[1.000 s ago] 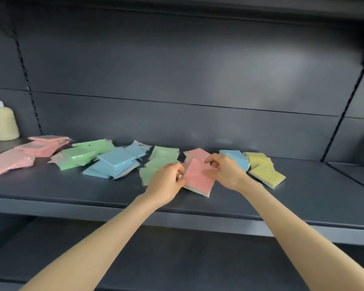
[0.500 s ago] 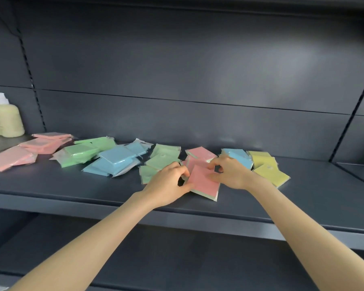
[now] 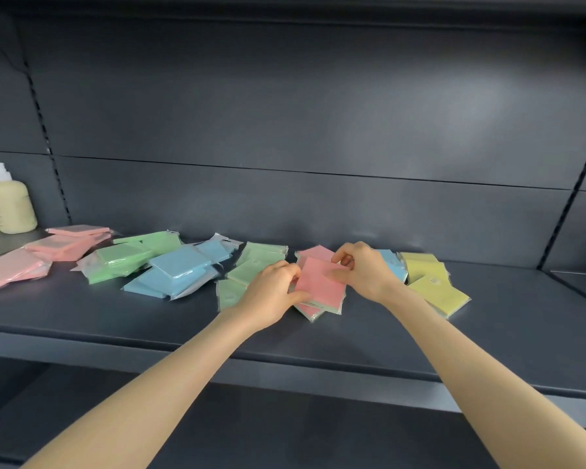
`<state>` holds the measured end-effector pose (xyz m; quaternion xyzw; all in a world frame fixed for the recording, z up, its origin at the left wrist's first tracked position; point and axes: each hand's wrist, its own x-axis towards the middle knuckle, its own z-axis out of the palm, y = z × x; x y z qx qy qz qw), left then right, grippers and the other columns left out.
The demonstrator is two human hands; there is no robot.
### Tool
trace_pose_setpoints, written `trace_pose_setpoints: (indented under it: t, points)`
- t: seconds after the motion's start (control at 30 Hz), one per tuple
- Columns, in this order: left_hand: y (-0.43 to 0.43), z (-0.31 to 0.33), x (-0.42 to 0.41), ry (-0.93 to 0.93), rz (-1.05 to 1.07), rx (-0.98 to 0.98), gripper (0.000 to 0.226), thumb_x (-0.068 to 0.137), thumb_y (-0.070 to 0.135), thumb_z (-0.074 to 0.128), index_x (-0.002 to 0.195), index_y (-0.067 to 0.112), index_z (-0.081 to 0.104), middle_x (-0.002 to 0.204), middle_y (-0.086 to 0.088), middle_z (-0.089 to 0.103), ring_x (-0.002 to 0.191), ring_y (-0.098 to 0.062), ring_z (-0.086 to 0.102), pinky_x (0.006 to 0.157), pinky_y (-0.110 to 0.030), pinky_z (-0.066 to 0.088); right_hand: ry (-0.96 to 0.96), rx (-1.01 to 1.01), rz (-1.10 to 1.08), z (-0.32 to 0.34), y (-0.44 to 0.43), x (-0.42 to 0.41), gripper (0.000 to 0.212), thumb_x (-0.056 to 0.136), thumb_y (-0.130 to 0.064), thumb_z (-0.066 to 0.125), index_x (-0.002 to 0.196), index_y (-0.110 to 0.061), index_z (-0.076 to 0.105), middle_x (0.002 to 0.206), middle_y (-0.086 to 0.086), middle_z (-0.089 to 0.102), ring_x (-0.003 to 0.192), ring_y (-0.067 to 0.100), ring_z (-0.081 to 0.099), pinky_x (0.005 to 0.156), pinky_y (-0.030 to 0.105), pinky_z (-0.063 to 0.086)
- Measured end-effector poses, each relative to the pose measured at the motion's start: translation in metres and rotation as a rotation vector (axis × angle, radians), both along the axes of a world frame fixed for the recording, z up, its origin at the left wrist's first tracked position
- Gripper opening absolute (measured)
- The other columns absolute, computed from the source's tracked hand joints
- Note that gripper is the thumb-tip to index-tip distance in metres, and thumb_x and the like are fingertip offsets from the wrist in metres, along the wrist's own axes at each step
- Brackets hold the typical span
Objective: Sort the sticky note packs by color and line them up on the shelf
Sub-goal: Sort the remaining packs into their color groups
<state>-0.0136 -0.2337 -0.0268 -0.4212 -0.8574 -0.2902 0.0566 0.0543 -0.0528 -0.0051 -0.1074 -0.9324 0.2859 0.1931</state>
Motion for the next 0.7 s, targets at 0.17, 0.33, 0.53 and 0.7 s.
trace_pose_setpoints:
  t: [0.17, 0.33, 0.53, 0.7]
  points:
    - [0.014, 0.005, -0.016, -0.021, 0.012, 0.05, 0.037, 0.084, 0.034, 0.068, 0.109, 0.007, 0.06, 0.101, -0.007, 0.059, 0.092, -0.025, 0.057, 0.084, -0.037, 0.045, 0.062, -0.03, -0.027, 0.007, 0.012, -0.024, 0.018, 0.083, -0.022, 0.071, 0.095, -0.011, 0.064, 0.106, 0.008, 0.058, 0.089, 0.015, 0.055, 0.074, 0.019, 0.039]
    - [0.03, 0.007, -0.033, 0.016, 0.054, -0.003, 0.03, 0.093, 0.032, 0.055, 0.116, 0.013, 0.059, 0.097, -0.002, 0.053, 0.102, -0.025, 0.052, 0.076, -0.029, 0.036, -0.007, -0.048, -0.05, 0.002, 0.02, -0.043, 0.014, 0.089, -0.01, 0.058, 0.1, -0.008, 0.066, 0.105, 0.006, 0.066, 0.093, 0.018, 0.059, 0.075, 0.018, 0.04]
    - [0.033, 0.009, -0.045, -0.004, 0.03, -0.084, 0.031, 0.097, 0.031, 0.046, 0.122, 0.015, 0.056, 0.112, -0.004, 0.053, 0.109, -0.023, 0.049, 0.088, -0.032, 0.038, -0.131, 0.023, -0.016, 0.001, 0.026, -0.047, 0.026, 0.093, -0.015, 0.05, 0.115, -0.015, 0.063, 0.117, 0.003, 0.062, 0.105, 0.02, 0.055, 0.084, 0.025, 0.039]
    - [0.027, 0.014, -0.044, 0.016, -0.015, -0.135, 0.035, 0.094, 0.033, 0.052, 0.125, 0.017, 0.055, 0.114, -0.001, 0.053, 0.112, -0.02, 0.048, 0.094, -0.035, 0.04, -0.203, 0.148, 0.01, 0.014, 0.026, -0.04, 0.029, 0.091, -0.019, 0.055, 0.118, -0.011, 0.061, 0.118, 0.008, 0.06, 0.09, 0.017, 0.047, 0.076, 0.023, 0.035]
